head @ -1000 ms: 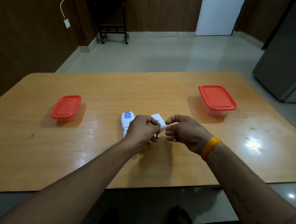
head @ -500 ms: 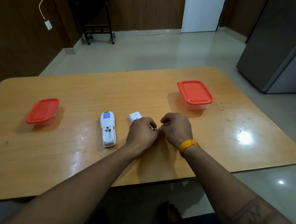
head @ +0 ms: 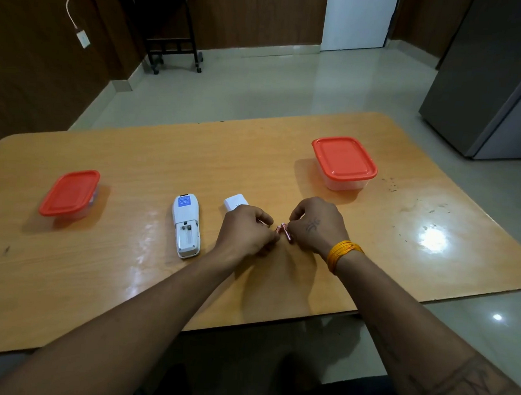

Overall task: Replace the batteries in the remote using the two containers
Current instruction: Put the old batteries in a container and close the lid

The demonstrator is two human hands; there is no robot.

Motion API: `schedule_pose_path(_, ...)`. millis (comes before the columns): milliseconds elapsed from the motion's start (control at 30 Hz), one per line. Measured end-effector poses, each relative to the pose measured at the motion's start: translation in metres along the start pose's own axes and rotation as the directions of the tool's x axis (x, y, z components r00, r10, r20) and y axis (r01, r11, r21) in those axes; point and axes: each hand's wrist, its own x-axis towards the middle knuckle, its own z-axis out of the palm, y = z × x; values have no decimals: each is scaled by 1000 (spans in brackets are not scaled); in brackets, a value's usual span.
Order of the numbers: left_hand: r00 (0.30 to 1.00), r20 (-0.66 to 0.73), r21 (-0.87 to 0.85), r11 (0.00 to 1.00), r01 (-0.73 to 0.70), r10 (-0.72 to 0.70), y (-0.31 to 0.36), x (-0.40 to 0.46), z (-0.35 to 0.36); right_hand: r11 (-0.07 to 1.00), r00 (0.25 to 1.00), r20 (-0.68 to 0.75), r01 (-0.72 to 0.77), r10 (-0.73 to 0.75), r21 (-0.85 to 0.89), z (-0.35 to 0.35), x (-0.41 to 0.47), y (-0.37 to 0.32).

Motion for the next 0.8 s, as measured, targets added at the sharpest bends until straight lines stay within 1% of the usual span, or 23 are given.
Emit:
schedule_pose_path(133,1000,-6,-19,1000,13,-13,1,2,0,1000,1000,6,8,-8,7,0,2,1)
schedule_pose_path(267,1000,-27,18,1000,-13,14,1,3,2,1000,1000,9,6,-6,12,-1,2,2)
schedule_pose_path(367,995,-75,71,996,-53,58,1,7,2,999,1000,-25,17,-16,28,-2,4,4)
schedule_pose_path(433,986,-125,104,989,-102,114,4,11,2,999,996,-84,27,-24,33,-5,3,3)
schedule_pose_path(567,957,-218,2,980,-197,193,19,18,4,996,967,-252,62,-42,70,-13,7,6)
schedule_pose_path(667,942,-240,-36,968,-248,233,35,25,13,992,929,-362,107,-77,63,-17,18,14)
schedule_pose_path(733,948,-232,-71,968,-239,217,43,32,21,990,889,-436,136,-139,-36,-20,27,19)
schedule_pose_path(800,960,-218,-121,971,-205,175,47,40,28,971,840,-500,119,-210,-208,-24,37,26)
